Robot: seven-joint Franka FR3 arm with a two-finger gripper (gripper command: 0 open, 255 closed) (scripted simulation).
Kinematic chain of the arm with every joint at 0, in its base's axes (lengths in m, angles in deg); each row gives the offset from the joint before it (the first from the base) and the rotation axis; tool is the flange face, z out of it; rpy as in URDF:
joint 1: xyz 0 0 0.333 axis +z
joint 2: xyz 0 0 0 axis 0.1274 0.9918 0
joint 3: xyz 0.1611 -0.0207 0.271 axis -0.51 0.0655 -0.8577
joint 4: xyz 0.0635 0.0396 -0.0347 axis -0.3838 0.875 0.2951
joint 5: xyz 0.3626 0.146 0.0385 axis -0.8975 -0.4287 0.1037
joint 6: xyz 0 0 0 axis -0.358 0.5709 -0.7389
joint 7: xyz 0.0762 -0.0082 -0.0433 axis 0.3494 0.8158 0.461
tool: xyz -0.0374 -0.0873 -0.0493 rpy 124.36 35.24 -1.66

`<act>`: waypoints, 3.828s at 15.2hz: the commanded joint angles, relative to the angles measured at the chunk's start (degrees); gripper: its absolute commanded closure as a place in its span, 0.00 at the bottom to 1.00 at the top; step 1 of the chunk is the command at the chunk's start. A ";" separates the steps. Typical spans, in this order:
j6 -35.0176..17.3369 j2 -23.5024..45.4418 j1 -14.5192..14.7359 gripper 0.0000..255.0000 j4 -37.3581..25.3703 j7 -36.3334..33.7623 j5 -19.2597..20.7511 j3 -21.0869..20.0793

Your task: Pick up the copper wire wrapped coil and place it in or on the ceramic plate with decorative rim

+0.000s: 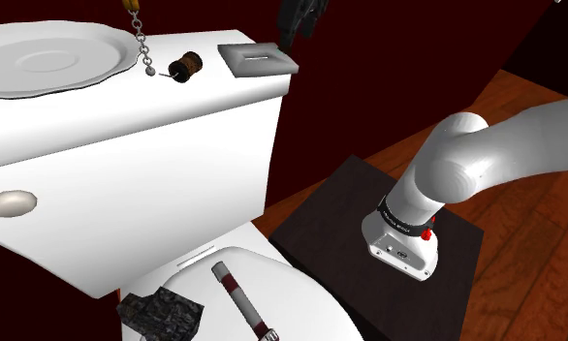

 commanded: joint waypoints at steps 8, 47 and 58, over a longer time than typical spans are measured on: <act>-4.44 6.21 0.15 0.00 -7.70 -13.14 -0.51 -13.66; -7.46 16.79 -4.43 1.00 -18.93 -24.80 5.09 -27.28; 0.64 19.39 -5.78 1.00 -29.39 -24.14 6.46 -27.40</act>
